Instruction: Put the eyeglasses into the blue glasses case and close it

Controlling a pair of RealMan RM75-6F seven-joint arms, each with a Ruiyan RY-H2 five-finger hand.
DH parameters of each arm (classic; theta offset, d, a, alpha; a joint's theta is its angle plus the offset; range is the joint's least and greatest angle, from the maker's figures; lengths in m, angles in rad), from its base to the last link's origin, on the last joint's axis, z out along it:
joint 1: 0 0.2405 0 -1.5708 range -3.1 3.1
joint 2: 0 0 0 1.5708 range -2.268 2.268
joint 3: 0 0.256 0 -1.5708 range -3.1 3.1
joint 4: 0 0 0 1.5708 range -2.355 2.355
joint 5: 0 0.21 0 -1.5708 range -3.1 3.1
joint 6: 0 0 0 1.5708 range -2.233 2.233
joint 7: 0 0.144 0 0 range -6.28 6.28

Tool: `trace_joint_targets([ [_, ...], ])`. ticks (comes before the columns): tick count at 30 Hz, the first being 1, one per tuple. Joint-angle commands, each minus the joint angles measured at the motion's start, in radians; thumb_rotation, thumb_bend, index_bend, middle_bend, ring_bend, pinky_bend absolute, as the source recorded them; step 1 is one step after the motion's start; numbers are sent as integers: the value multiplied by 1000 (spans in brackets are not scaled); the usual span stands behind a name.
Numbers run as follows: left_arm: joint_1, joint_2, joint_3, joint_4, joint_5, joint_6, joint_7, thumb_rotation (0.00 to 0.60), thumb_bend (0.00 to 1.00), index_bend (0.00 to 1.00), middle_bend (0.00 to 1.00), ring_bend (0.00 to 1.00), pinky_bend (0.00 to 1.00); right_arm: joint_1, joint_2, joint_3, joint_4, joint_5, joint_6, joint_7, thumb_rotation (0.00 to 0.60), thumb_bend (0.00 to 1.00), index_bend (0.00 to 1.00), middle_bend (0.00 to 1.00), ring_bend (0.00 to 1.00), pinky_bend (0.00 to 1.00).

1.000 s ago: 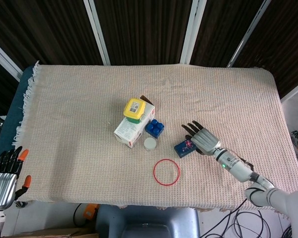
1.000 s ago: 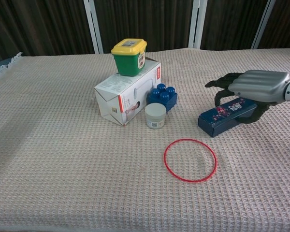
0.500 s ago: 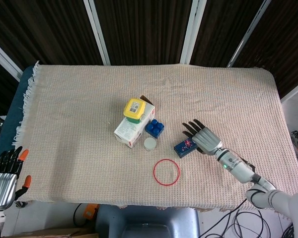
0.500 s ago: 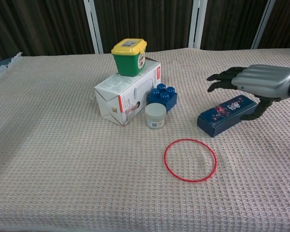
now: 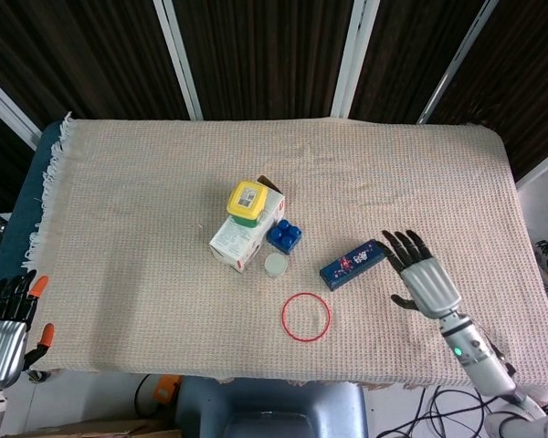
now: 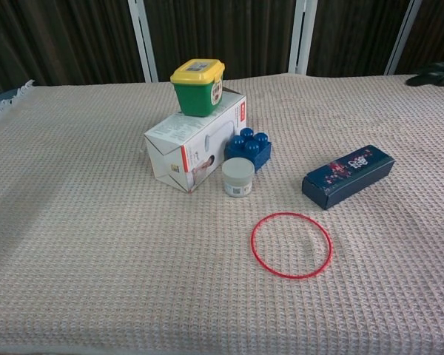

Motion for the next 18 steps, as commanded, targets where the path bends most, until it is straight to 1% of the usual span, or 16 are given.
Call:
trace_joint_targets([
  [1, -1, -3, 3, -2, 1, -7, 17, 600, 413, 0, 0, 0, 43, -181, 84, -51, -167, 79, 143, -135, 600, 261, 18, 0, 0, 0],
  [2, -3, -3, 4, -4, 2, -11, 22, 600, 413, 0, 0, 0, 43, -192, 109, -55, -206, 79, 149, -152, 600, 261, 14, 0, 0, 0],
  [3, -4, -4, 5, -5, 4, -13, 26, 600, 413, 0, 0, 0, 43, -196, 123, -54, -222, 61, 162, -143, 600, 262, 12, 0, 0, 0],
  [6, -9, -5, 7, -7, 5, -25, 33, 600, 413, 0, 0, 0, 42, -216, 122, -24, -219, 49, 210, -111, 600, 261, 15, 0, 0, 0],
  [8, -10, -6, 7, -7, 4, -28, 36, 600, 413, 0, 0, 0, 42, -220, 120, -18, -218, 53, 215, -112, 600, 261, 14, 0, 0, 0],
  [10, -11, -7, 7, -7, 2, -30, 41, 600, 413, 0, 0, 0, 42, -223, 120, -12, -216, 57, 216, -114, 600, 262, 11, 0, 0, 0],
  [12, -11, -12, 7, -7, -6, -38, 63, 600, 413, 0, 0, 0, 42, -225, 124, 5, -221, 71, 205, -106, 600, 261, 7, 0, 0, 0],
  [18, -1, -12, 9, -9, -1, -19, 62, 600, 413, 0, 0, 0, 42, -227, 127, 18, -225, 67, 168, -122, 600, 262, 5, 0, 0, 0],
])
